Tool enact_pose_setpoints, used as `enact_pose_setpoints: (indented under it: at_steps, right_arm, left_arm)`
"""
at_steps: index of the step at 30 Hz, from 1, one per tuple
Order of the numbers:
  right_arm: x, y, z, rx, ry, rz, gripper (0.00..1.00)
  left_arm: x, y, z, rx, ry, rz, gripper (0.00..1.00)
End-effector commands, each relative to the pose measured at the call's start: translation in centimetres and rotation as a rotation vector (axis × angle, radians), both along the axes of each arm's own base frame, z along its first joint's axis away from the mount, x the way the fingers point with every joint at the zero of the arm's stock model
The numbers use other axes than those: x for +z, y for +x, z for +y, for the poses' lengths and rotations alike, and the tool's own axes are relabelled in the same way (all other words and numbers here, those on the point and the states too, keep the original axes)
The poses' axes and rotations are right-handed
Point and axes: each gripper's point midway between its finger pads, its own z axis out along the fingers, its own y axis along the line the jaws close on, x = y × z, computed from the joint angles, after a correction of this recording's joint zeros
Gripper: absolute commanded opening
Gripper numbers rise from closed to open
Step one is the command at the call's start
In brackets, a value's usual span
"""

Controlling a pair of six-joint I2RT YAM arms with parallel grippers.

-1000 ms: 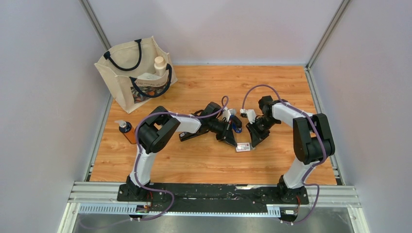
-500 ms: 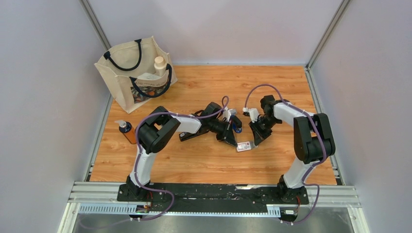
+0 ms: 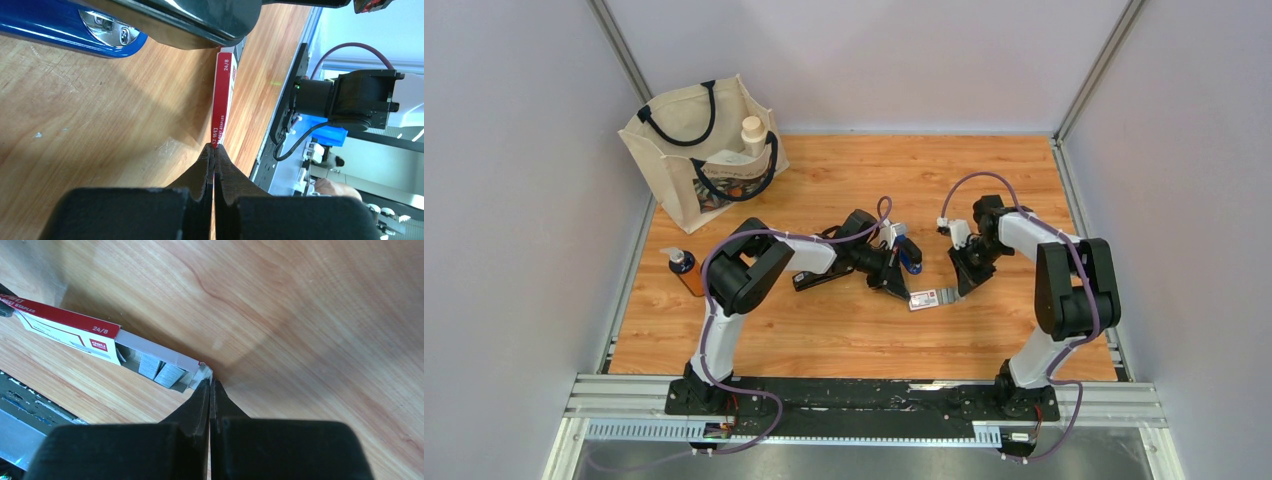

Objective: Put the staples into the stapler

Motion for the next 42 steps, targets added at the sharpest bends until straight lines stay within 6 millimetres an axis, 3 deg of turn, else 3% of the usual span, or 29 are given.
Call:
enact_pose_setpoints:
  at_steps: [1,7,16,23,28,37,42]
  right_arm:
    - [0.1,1.5,-1.4,-0.035,-0.045,-0.075,0.0]
    - [0.1,1.4,-1.2,-0.032,-0.034,-0.071,0.0]
    - [0.1,1.5,-1.1,-0.026,-0.027,-0.071,0.0]
    - [0.4,2.0,-1.9,-0.032,-0.067,-0.094,0.0]
    - [0.8,2.5,-3.8,-0.055,-0.127,-0.12,0.0]
    - [1.4,2.9,-10.3,-0.169,-0.273,-0.103,0.0]
    - [2.3,2.9,-13.3,-0.22,-0.353,-0.113,0.0]
  left_arm:
    - [-0.1,0.1,0.0,-0.004,-0.01,-0.002,0.0]
    - [-0.4,0.1,0.0,-0.003,-0.006,0.004,0.0]
    - [-0.3,0.1,-0.1,-0.014,-0.001,0.002,0.49]
    - [0.4,0.4,0.7,-0.024,0.013,-0.035,0.76]
    - [1.4,0.6,1.9,-0.042,0.029,-0.076,0.78]
    - [3.8,0.4,3.5,-0.08,0.023,-0.139,0.79]
    - [6.2,0.7,4.2,-0.093,-0.001,-0.194,0.8]
